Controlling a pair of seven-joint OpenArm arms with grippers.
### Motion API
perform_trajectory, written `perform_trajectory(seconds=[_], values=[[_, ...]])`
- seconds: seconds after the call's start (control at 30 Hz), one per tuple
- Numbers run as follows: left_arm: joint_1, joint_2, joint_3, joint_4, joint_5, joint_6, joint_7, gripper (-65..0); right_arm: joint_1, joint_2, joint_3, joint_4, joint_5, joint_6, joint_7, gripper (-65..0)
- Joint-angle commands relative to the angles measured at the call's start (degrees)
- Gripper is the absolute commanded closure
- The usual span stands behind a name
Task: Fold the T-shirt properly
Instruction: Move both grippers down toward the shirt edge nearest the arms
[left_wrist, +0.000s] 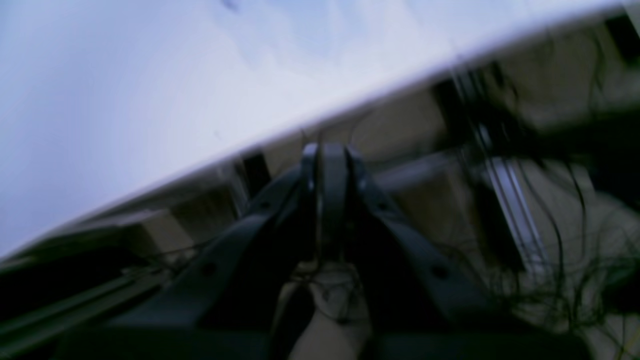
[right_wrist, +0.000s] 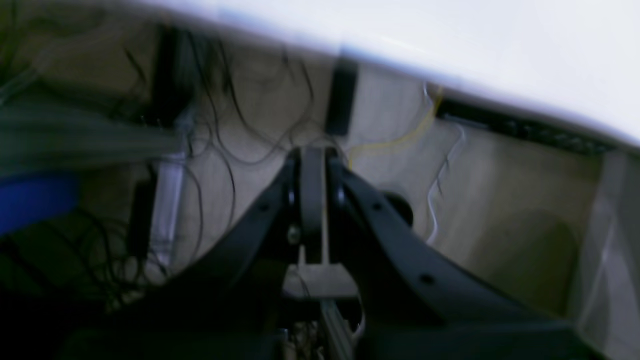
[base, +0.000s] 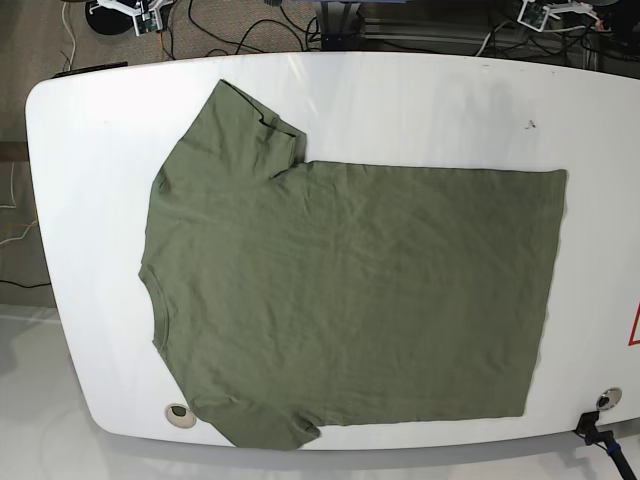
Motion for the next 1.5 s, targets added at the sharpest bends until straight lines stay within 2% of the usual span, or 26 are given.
perform_trajectory(seconds=[0.0, 0.13, 0.27, 0.4, 0.57, 0.6, 0.63, 0.73, 0.8, 0.9, 1.1, 1.27, 1.47], values=[[0.4, -0.4, -2.6, 3.7, 0.2, 0.9, -0.9, 0.0, 0.9, 0.7, 1.0, 5.4, 1.1, 0.1, -0.3, 0.0], [-0.8, -0.3, -6.0, 8.4, 0.7, -0.3, 0.8, -0.3, 4.7, 1.1, 3.0, 12.0, 5.6, 0.9, -6.6, 0.0], [-4.5, -0.5, -8.6, 10.0, 0.5, -4.5, 2.9, -1.3, 10.7, 1.7, 6.9, 14.4, 11.0, 1.6, -12.4, 0.0], [-11.2, -1.2, -9.3, 9.4, 0.3, -6.7, 5.9, -3.7, 15.5, 2.1, 9.2, 14.2, 11.7, 2.2, -15.6, -0.7], [-19.9, -1.9, -9.7, 8.5, -2.4, -11.0, 10.3, -12.3, 17.9, 2.1, 11.8, 15.0, 12.2, 2.6, -18.7, -13.1], [-20.2, -1.7, -9.2, 8.2, -1.8, -10.8, 9.2, -10.8, 19.0, 2.3, 10.9, 14.7, 11.5, 3.0, -17.6, -10.5], [-21.5, -1.8, -8.9, 8.0, -1.2, -11.2, 10.0, -11.5, 19.8, 2.1, 10.0, 14.6, 10.1, 3.4, -17.5, -11.2], [-25.0, -2.9, -6.5, 6.0, 1.4, -11.8, 13.9, -15.1, 21.7, 2.3, 7.8, 14.6, 7.5, 4.4, -17.7, -18.1], [-26.8, -4.6, -4.3, 5.2, 3.2, -11.8, 15.9, -17.7, 22.1, 2.4, 7.2, 14.4, 6.6, 4.3, -18.1, -23.6], [-29.1, -7.9, -2.0, 3.9, 5.1, -11.9, 18.1, -21.0, 22.2, 2.4, 6.7, 14.5, 4.3, 4.0, -18.2, -28.1], [-33.2, -13.5, 2.2, 1.4, 11.8, -11.8, 19.7, -24.9, 22.3, 2.3, 5.9, 14.2, -3.1, 4.1, -18.0, -28.8], [-34.8, -16.8, 6.3, -0.2, 15.1, -11.5, 19.2, -26.7, 23.0, 2.3, 5.6, 13.9, -7.6, 6.8, -18.0, -30.0], [-37.1, -18.7, 10.9, -2.1, 15.3, -10.4, 13.9, -26.7, 23.6, 2.7, 4.7, 13.7, -15.4, 10.4, -17.4, -30.0]])
